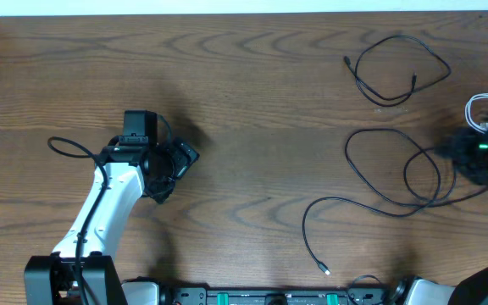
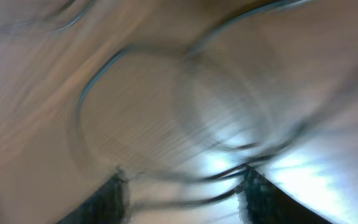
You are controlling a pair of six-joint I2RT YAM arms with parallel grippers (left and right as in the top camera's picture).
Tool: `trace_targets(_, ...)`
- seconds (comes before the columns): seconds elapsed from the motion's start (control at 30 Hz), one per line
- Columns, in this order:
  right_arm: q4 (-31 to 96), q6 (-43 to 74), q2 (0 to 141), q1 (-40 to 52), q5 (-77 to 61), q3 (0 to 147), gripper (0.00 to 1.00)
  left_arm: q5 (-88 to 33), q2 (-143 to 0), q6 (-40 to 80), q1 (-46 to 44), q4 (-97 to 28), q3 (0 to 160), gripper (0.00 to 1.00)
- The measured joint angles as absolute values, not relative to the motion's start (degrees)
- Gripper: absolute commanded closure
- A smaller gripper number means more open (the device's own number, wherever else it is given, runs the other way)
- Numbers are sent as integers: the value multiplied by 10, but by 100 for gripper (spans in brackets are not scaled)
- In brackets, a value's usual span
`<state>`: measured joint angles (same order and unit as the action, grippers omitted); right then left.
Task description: Untangle cables
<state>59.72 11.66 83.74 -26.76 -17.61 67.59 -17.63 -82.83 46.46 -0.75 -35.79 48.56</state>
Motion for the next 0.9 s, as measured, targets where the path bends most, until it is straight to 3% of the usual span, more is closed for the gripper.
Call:
trace_targets(0.37, 605, 26, 837, 88, -259, 588, 34, -177, -828, 465, -8, -358, 486, 6)
trace_targets(0.7, 500, 187, 838, 341, -154, 443, 36, -176, -828, 465, -8, -358, 486, 7)
trace_targets(0.9, 487, 246, 838, 462, -93, 426, 44, -176, -828, 465, -8, -358, 486, 6)
